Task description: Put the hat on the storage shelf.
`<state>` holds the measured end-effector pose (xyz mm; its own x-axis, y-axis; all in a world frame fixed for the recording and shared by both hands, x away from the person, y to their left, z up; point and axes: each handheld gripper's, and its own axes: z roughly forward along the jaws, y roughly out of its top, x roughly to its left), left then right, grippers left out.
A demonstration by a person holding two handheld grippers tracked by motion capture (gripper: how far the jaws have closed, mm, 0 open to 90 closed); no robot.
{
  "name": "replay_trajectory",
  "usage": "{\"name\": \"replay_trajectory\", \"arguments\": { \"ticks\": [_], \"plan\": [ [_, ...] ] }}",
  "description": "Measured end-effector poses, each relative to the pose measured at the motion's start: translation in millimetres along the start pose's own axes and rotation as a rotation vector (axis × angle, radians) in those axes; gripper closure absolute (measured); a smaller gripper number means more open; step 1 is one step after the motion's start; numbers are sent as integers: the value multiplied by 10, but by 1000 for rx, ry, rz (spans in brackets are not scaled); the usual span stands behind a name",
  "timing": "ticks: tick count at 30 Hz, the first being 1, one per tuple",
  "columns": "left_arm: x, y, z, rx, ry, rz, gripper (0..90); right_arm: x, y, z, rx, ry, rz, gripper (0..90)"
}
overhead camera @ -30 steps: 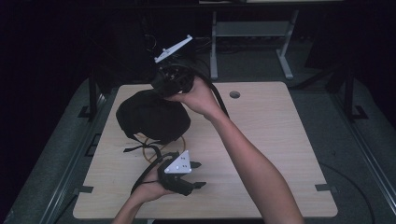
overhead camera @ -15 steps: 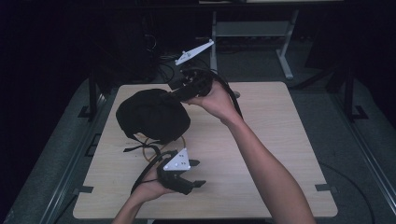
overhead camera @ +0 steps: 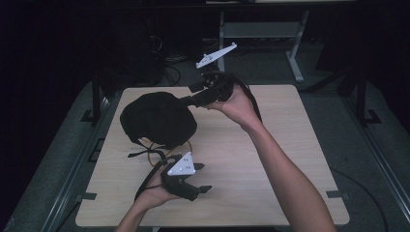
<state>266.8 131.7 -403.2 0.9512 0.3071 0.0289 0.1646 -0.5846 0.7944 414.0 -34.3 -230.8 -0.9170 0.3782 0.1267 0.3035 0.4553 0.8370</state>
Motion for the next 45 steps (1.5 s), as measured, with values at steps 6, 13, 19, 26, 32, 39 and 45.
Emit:
{"name": "replay_trajectory", "arguments": {
  "ticks": [6, 13, 19, 26, 32, 39, 45],
  "plan": [
    [-4, 6, -4, -6, 2, -2, 280, -25, -42, -85, -6, -11, 3, 312],
    [3, 3, 0, -9, 12, -6, 271, -55, -144, -237, -10, -31, 17, 292],
    [7, 3, 10, -3, 16, 1, 267, -78, -284, -384, -11, -53, 36, 270],
    [2, -2, 29, -4, 18, -7, 258, -100, -446, -548, -19, -79, 44, 244],
    [-6, 3, 38, -6, 20, -10, 251, -137, -597, -677, -24, -100, 71, 227],
    [-9, 4, 47, -7, 22, -14, 248, -181, -806, -815, -22, -128, 91, 208],
    [-10, 2, 55, -2, 24, -20, 245, -205, -962, -918, -27, -140, 108, 198]
  ]
}}
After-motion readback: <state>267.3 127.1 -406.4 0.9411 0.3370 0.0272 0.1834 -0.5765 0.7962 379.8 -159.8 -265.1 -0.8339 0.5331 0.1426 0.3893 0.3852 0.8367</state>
